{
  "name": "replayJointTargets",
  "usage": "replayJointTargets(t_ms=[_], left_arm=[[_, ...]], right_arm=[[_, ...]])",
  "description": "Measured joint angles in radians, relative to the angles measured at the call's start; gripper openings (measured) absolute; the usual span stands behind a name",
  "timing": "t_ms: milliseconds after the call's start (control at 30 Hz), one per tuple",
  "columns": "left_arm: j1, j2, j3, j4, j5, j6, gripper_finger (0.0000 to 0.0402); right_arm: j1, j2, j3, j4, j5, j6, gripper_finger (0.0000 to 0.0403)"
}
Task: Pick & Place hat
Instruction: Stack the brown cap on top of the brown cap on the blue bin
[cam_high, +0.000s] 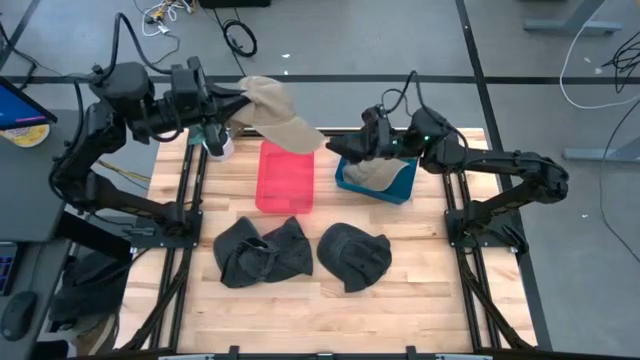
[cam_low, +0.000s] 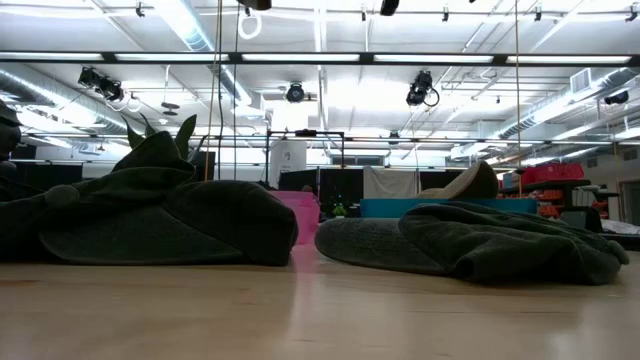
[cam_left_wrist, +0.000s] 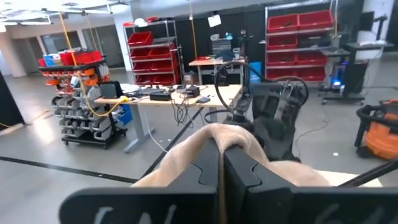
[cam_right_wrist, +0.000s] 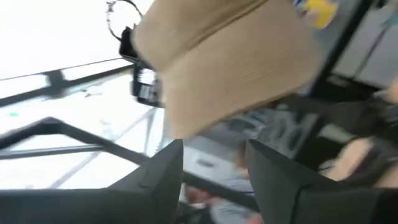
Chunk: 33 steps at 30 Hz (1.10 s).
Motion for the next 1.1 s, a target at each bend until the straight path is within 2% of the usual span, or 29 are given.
replayJointTargets(t_ms=[167,333,533,733,867,1033,1100], left_arm=[[-0.031,0.003,-0.001,0.001,-0.018,0.04,0.0002],[-0.057,0.004,-0.024,0.011,-0.018,0.047,0.0002],[-0.082,0.017,-0.037,0.026,-0.019,0.051,0.0002],[-0.109,0.042,-0.038,0.007,-0.019,0.065,0.0002],[-0.122,0.063,-0.038,-0.046,-0.06,0.065,0.0002],[-0.131,0.085,-0.038,-0.111,-0.096,0.02,0.0007],[-0.132,0.093,-0.037,-0.119,-0.096,0.005,0.0016]], right_arm=[[-0.007,0.0,0.0,0.025,-0.021,0.098,0.0176],[-0.014,0.021,0.0,0.043,0.012,0.144,0.0176],[-0.013,0.081,0.0,0.149,0.028,0.232,0.0176],[-0.013,0.121,0.0,0.224,0.094,0.281,0.0172],[-0.014,0.123,0.0,0.237,0.103,0.283,0.0129],[-0.018,0.122,0.0,0.27,0.112,0.219,0.0022],[-0.024,0.122,0.0,0.268,0.11,0.189,0.0015]])
